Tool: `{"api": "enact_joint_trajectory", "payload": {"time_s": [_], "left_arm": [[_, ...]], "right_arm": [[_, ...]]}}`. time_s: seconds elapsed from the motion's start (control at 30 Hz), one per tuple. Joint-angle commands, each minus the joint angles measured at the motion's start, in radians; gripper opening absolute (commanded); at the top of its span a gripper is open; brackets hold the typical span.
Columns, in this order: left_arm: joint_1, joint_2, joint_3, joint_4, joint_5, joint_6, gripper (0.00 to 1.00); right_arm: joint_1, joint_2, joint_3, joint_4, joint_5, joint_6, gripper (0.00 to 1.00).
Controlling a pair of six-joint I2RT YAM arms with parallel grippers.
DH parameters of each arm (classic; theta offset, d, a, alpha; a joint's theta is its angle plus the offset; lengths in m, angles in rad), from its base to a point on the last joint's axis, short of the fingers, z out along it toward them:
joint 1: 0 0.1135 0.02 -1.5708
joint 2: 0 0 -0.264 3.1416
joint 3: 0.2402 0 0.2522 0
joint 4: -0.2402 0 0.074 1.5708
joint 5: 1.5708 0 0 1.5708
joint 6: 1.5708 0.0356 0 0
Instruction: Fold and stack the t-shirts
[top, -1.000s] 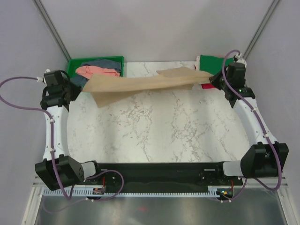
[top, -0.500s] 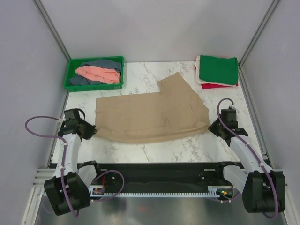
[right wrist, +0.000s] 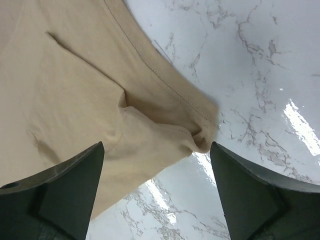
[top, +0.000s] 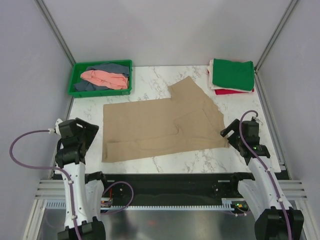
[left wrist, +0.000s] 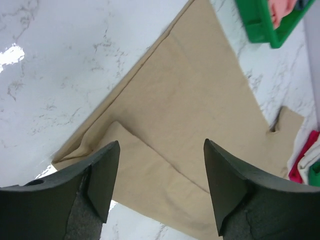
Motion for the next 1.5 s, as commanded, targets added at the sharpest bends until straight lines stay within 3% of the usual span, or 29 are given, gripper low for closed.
{"api": "enact_joint_trajectory", "payload": {"time_s": [0.0,0.1,0.17,0.27,0.5,0.6,0.9,0.97,1.07,1.3,1.43,1.47], "left_arm": [[0.006,-0.078,0.071,-0.047,-0.074,-0.034,0.77],[0.006,-0.124,0.076,0.021,-0.03,0.021,0.77],[0.006,-0.112,0.081,0.049,0.021,0.09,0.77],[0.006,-0.056,0.094,0.088,0.151,0.194,0.76],[-0.003,0.066,0.111,0.066,0.289,0.317,0.72],[-0.006,0.077,0.142,0.057,0.273,0.396,0.75],[-0.014,0.103,0.111,0.103,0.3,0.361,0.74],[-0.014,0.112,0.107,0.108,0.328,0.361,0.74],[-0.014,0.101,0.105,0.111,0.326,0.362,0.74],[-0.014,0.093,0.099,0.115,0.332,0.361,0.73],[-0.014,0.095,0.099,0.118,0.329,0.361,0.72],[-0.014,0.094,0.099,0.118,0.326,0.362,0.72]], "right_arm": [[-0.006,-0.065,0.04,-0.087,0.037,0.012,0.95],[-0.006,-0.106,0.071,-0.046,0.016,-0.04,0.93],[-0.004,-0.089,0.077,0.075,-0.124,-0.111,0.92],[0.028,0.059,0.131,0.198,-0.213,-0.158,0.92],[0.285,0.654,0.663,0.174,-0.066,-0.301,0.91],[0.292,0.91,0.93,0.143,-0.052,-0.347,0.91],[0.295,1.593,1.721,0.062,0.026,-0.484,0.89],[0.295,1.679,1.871,0.049,0.08,-0.496,0.89],[0.293,1.813,2.002,0.069,0.092,-0.496,0.87],[0.295,1.994,2.108,0.161,0.154,-0.493,0.77],[0.296,2.002,2.07,0.17,0.137,-0.484,0.65],[0.296,1.994,2.058,0.17,0.135,-0.482,0.55]]}}
